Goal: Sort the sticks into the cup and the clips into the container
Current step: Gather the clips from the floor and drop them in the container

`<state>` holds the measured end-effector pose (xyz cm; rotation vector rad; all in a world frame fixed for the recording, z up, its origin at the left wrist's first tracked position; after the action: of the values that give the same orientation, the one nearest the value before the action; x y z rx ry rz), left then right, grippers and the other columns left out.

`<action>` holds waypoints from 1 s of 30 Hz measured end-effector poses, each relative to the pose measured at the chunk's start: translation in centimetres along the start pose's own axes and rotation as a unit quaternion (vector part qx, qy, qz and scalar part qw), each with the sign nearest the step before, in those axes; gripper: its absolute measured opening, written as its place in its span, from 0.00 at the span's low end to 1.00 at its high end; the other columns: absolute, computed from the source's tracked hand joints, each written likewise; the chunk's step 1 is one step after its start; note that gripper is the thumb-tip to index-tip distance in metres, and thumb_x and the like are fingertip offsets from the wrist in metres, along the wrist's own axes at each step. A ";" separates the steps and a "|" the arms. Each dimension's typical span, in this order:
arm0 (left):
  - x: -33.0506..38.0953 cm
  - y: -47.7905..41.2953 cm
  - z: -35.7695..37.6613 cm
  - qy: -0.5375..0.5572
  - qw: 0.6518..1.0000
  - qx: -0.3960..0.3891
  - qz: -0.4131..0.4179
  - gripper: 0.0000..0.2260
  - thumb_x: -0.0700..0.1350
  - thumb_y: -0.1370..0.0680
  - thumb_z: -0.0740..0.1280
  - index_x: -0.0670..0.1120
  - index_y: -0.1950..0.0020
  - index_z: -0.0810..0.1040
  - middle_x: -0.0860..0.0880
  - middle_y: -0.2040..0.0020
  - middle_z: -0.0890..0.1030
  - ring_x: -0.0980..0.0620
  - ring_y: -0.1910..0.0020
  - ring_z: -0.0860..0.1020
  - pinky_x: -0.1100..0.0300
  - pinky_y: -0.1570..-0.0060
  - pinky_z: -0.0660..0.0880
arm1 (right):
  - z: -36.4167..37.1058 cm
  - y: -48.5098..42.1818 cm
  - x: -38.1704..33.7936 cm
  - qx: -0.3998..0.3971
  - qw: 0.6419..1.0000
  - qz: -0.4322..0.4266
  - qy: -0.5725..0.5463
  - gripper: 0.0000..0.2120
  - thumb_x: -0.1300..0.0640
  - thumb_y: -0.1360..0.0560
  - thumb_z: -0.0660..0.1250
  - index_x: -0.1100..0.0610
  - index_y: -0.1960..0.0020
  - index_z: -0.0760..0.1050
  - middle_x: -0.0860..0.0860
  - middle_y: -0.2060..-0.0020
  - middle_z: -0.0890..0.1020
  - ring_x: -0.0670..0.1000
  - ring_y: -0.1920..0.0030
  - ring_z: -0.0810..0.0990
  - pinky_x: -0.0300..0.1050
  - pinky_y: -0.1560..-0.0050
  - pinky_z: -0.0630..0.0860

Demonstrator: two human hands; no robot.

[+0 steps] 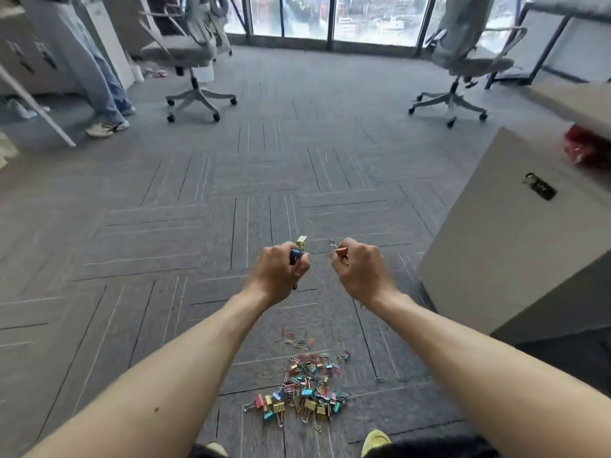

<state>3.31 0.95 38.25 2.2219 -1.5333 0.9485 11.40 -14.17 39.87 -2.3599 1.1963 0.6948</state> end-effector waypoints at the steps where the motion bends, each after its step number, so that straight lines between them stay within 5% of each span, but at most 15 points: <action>1: 2.0 0.2 -1.1 -0.002 1.000 0.001 0.003 0.13 0.50 0.20 0.63 0.50 0.64 0.68 0.52 0.71 0.73 0.53 0.73 0.71 0.58 0.71 0.65 | -1.9 0.6 -0.8 0.003 1.000 0.007 0.002 0.09 0.54 0.21 0.64 0.59 0.56 0.75 0.58 0.59 0.83 0.60 0.58 0.80 0.45 0.62 0.67; 13: 19.4 4.1 -9.0 0.038 0.994 0.022 0.100 0.16 0.47 0.19 0.63 0.47 0.68 0.69 0.52 0.72 0.73 0.53 0.73 0.70 0.58 0.69 0.65 | -21.0 8.8 -4.5 0.117 0.991 0.048 0.051 0.15 0.55 0.23 0.65 0.53 0.66 0.65 0.62 0.58 0.83 0.64 0.55 0.80 0.47 0.60 0.67; 18: 27.3 6.3 -9.0 0.055 0.986 0.024 0.153 0.18 0.46 0.20 0.63 0.48 0.70 0.67 0.51 0.73 0.71 0.52 0.74 0.67 0.58 0.71 0.63 | -27.8 13.7 -5.1 0.170 0.981 0.037 0.083 0.10 0.56 0.22 0.65 0.56 0.61 0.70 0.61 0.55 0.84 0.62 0.53 0.81 0.44 0.59 0.65; 23: 35.3 7.8 -7.3 0.094 0.974 0.008 0.204 0.17 0.43 0.20 0.63 0.47 0.70 0.69 0.50 0.74 0.72 0.54 0.76 0.67 0.67 0.77 0.62 | -33.9 18.0 -2.9 0.218 0.971 0.052 0.085 0.11 0.55 0.22 0.65 0.62 0.53 0.79 0.59 0.55 0.85 0.60 0.55 0.83 0.52 0.55 0.79; 27: 40.8 7.8 -4.3 0.119 0.966 -0.028 0.227 0.14 0.42 0.21 0.63 0.42 0.67 0.71 0.47 0.72 0.71 0.52 0.74 0.65 0.65 0.77 0.60 | -38.9 21.5 0.3 0.249 0.959 0.086 0.101 0.11 0.55 0.20 0.63 0.62 0.53 0.79 0.58 0.56 0.84 0.59 0.57 0.81 0.44 0.60 0.68; 30: 44.9 7.3 -1.2 0.154 0.958 -0.051 0.236 0.17 0.43 0.22 0.64 0.45 0.71 0.66 0.51 0.75 0.67 0.52 0.75 0.63 0.58 0.74 0.61 | -42.4 23.4 3.5 0.266 0.949 0.134 0.105 0.10 0.52 0.21 0.62 0.59 0.51 0.78 0.59 0.55 0.84 0.63 0.51 0.80 0.47 0.56 0.71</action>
<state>6.24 -33.80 67.54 1.5662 -1.9386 1.2428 4.42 -52.80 68.53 -1.8676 1.5815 0.1579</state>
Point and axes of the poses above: each hand's wrist, its own y-axis away from the middle knuckle, its own z-axis out of the palm, x = y × z, the point moved 4 cm from there along -y, towards the middle knuckle
